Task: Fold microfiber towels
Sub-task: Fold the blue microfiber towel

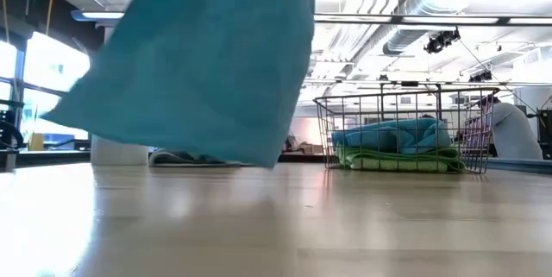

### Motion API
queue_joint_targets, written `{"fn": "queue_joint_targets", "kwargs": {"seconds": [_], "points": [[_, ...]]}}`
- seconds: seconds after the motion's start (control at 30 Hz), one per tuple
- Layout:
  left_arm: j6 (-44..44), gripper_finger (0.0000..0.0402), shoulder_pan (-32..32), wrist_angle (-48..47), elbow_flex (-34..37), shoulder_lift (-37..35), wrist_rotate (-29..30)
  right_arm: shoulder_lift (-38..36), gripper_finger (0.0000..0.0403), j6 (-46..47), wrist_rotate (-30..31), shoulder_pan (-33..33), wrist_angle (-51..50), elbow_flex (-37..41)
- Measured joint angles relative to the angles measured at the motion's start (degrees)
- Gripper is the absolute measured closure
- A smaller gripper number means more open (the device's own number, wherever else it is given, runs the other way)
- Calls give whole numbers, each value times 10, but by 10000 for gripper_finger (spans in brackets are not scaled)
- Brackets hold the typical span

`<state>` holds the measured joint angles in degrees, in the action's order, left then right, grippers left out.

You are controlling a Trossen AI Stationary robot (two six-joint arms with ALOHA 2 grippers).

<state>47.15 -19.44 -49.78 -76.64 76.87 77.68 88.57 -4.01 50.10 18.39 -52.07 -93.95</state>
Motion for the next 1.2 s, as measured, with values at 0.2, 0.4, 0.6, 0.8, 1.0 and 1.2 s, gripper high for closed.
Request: {"fn": "queue_joint_targets", "kwargs": {"seconds": [0.2, 0.4, 0.6, 0.8, 1.0, 1.2], "points": [[47, 398, 81, 6, -53, -8, 4, 0, 403, -53, 34, -64, 8, -32], [-3, 398, 86, 3, -81, -9, -16, 0, 403, -34, -6, -73, 1, -36], [-247, 398, 11, -69, -48, -8, -240, 4, 403, 125, -98, -20, -72, -37], [-480, 400, -84, -46, 39, 31, -441, 72, 403, 308, -210, 50, -153, -37], [-598, 400, -163, 26, 73, 117, -532, 187, 403, 383, -320, 119, -125, -37], [-596, 400, -201, 66, 73, 193, -634, 262, 403, 417, -437, 150, -42, -37]]}}
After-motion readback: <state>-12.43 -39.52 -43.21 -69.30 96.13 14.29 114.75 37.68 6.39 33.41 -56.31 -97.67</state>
